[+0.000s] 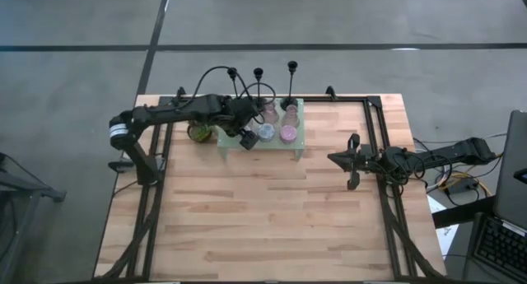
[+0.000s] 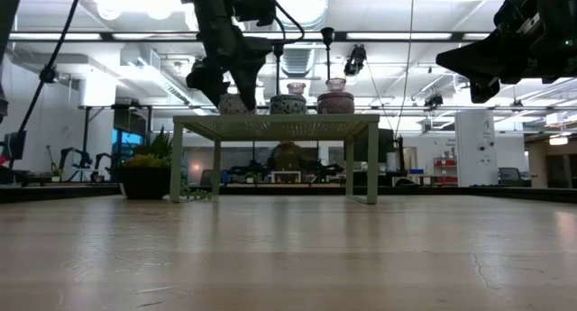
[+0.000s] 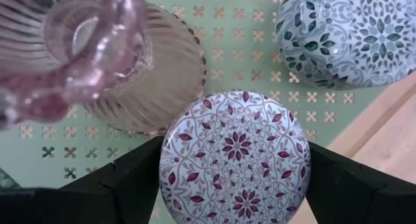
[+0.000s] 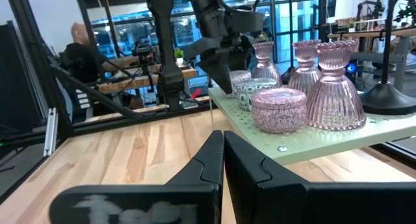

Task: Pick & Place candle stick holders
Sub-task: Put the light blue scented candle on the shelf aligned with the transparent pink candle holder, then return to Home Position

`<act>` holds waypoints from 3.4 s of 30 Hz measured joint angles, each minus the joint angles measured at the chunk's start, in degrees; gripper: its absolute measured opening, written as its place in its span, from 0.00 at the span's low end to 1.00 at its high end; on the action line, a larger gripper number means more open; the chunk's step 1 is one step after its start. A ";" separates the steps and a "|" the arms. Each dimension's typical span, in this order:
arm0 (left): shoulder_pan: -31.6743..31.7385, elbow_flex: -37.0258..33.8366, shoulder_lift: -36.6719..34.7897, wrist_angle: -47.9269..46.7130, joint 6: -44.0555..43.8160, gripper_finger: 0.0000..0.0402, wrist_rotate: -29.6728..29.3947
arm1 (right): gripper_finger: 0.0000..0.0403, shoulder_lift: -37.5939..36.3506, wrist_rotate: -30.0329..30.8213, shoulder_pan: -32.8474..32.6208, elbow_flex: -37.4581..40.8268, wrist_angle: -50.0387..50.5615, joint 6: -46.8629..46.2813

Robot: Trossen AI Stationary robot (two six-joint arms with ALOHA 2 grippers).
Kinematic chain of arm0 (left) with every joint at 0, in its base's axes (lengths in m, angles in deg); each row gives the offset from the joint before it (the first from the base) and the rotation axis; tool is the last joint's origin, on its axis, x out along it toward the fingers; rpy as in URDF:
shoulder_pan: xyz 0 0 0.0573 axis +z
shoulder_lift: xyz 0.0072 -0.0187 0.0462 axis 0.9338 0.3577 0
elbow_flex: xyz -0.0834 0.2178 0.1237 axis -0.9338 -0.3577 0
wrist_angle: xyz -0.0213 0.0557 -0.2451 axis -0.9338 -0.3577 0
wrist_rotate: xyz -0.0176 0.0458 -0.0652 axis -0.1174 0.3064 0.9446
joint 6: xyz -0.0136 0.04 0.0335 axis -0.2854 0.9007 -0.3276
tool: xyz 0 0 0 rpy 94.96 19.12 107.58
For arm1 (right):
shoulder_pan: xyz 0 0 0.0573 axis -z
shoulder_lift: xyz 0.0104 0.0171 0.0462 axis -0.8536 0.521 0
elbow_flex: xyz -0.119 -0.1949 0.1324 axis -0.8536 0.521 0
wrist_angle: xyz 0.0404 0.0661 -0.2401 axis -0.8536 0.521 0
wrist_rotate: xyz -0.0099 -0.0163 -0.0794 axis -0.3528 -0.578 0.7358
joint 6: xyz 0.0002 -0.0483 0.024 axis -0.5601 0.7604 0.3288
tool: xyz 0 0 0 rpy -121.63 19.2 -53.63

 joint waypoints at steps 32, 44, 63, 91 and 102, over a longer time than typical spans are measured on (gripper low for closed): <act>-0.01 3.66 -0.39 -0.58 1.85 0.92 0.41 | 0.02 0.00 0.01 -0.01 0.00 0.00 0.00; -0.24 5.93 -2.27 -1.69 1.52 0.91 5.16 | 0.02 0.00 0.00 0.00 0.00 -0.01 0.00; -10.82 5.41 -4.04 1.25 6.41 0.18 2.91 | 0.02 0.00 0.00 -0.01 0.00 -0.01 0.00; -33.56 -58.96 -48.34 66.92 20.52 0.07 -6.16 | 0.02 0.00 0.00 0.00 0.00 0.02 0.00; -33.36 -75.75 -64.80 80.59 24.19 0.07 -13.11 | 0.02 0.00 0.00 0.00 0.00 0.05 0.00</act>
